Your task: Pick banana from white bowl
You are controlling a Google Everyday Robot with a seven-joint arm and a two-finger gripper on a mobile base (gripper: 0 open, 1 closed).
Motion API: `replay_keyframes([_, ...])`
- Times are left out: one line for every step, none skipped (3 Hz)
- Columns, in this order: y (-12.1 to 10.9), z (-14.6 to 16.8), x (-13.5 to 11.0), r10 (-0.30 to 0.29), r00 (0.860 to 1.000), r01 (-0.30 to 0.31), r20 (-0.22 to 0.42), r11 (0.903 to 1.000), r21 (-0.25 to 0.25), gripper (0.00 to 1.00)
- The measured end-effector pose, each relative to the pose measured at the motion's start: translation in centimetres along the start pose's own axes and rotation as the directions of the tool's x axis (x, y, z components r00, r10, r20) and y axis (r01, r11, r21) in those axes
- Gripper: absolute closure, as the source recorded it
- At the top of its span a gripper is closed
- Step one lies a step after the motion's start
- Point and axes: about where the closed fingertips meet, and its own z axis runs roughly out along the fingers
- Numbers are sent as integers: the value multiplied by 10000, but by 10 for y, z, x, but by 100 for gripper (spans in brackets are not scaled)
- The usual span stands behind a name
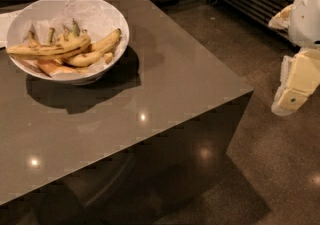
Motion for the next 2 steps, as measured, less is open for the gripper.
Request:
replay_keyframes([0, 0, 0, -1, 10000, 1, 0, 10000, 1, 0])
replay_keyframes([-5, -11, -11, -295, 9996, 294, 33, 9991, 308, 0])
